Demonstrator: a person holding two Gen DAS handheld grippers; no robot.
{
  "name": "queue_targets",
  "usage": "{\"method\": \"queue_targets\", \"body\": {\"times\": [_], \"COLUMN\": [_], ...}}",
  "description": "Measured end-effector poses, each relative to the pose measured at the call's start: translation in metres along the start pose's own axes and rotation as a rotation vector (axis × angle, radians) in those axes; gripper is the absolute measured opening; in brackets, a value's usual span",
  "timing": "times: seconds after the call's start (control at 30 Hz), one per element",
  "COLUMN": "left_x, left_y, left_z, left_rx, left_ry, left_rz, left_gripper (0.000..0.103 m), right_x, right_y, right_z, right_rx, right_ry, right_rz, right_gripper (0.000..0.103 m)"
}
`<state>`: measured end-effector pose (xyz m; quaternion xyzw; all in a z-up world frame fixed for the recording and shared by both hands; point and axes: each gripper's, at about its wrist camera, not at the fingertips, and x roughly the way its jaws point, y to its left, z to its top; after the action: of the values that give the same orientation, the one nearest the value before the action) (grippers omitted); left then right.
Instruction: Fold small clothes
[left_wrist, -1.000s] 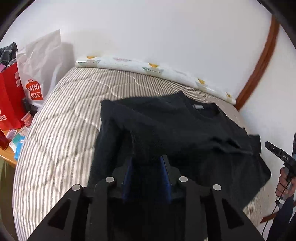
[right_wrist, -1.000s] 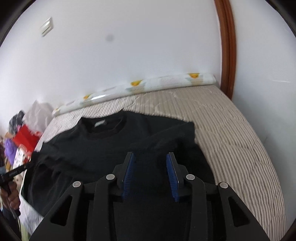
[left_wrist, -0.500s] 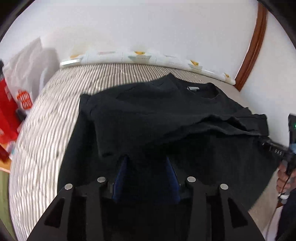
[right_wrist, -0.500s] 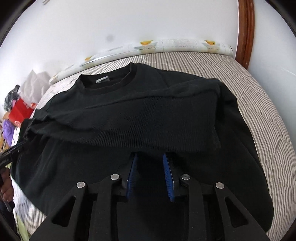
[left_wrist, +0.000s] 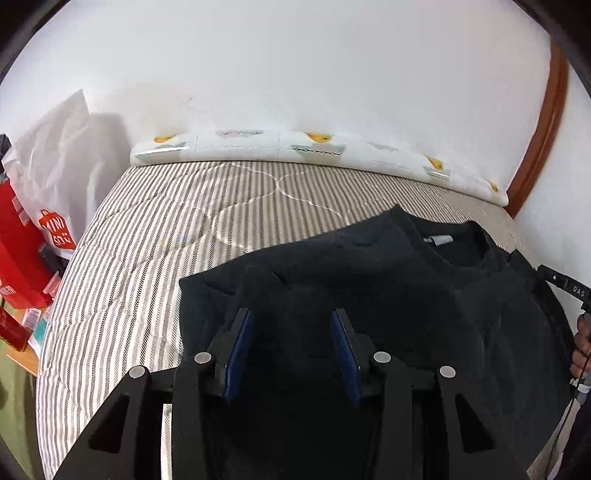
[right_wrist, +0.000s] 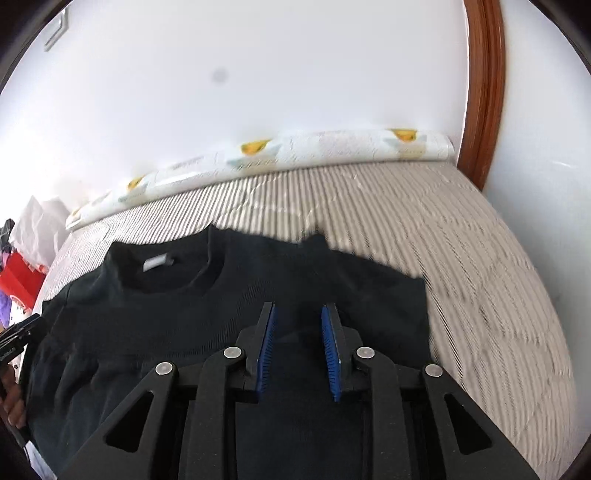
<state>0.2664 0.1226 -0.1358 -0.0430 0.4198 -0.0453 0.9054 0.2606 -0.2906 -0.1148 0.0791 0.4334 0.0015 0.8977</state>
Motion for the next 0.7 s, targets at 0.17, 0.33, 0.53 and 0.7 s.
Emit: {"method": "queue_targets", "body": {"times": [0.17,0.33,0.53,0.7], "left_x": [0.002,0.011,0.012,-0.013], "left_y": [0.008,0.004,0.013,0.019], "left_z": [-0.001,-0.001,-0.007,0.0], "left_rx": [0.021,0.085,0.055,-0.005], "left_ry": [0.015,0.031,0.041,-0.078], "left_rz": [0.0,0.092,0.106,0.074], "left_gripper": [0.041,0.041,0.014,0.01], "right_x": [0.008,0.031,0.033,0.008], "right_y": [-0.018,-0.031,-0.028,-0.031], "right_z": [0.004,0.003,0.002,0.006], "right_rx": [-0.013,0.004,-0.018,-0.014], "right_ry": [0.011,0.064,0.053,-0.039], "right_rz": [-0.036,-0.045,0.001,0.056], "right_gripper": [0.045,0.045,0.019,0.011]}}
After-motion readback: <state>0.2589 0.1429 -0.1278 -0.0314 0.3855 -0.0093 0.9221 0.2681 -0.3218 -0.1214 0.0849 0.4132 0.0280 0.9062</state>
